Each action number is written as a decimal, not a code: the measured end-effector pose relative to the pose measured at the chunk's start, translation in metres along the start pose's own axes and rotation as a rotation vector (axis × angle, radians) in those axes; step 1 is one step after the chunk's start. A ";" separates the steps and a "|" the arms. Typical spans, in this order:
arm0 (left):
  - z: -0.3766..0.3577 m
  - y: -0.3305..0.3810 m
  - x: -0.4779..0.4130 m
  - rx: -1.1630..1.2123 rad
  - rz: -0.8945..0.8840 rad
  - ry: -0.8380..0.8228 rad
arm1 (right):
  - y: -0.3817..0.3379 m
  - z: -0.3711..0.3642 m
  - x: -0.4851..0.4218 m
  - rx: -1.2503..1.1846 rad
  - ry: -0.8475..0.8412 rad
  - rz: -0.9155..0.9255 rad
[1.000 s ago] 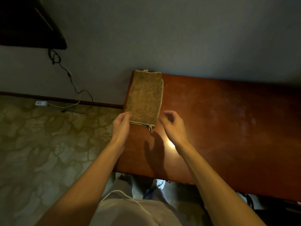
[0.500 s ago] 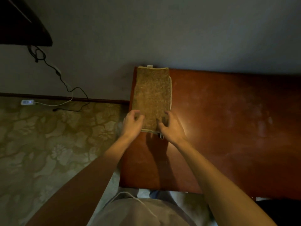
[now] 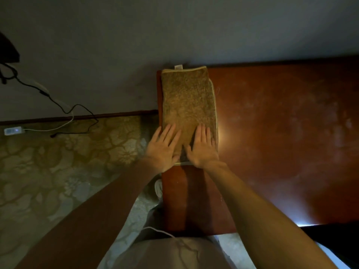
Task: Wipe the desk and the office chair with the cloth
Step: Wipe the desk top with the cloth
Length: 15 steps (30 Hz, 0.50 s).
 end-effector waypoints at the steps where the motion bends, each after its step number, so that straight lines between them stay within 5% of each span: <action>1: -0.005 -0.003 0.000 -0.038 -0.010 -0.009 | 0.004 -0.008 0.001 0.057 -0.036 0.018; 9: -0.024 -0.009 -0.002 0.038 -0.013 0.014 | 0.013 -0.033 -0.005 0.123 -0.031 0.062; 15: -0.019 0.027 0.021 0.209 0.110 0.172 | 0.040 -0.015 -0.008 0.262 -0.068 0.310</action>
Point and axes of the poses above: each hand's wrist, its own x-axis away from the middle knuckle, its own z-axis out of the back of the hand, y = z × x, the point moved 6 cm from there along -x, towards the middle knuckle, and after that the axes turned 15 degrees about y, right-handed, at the moved point
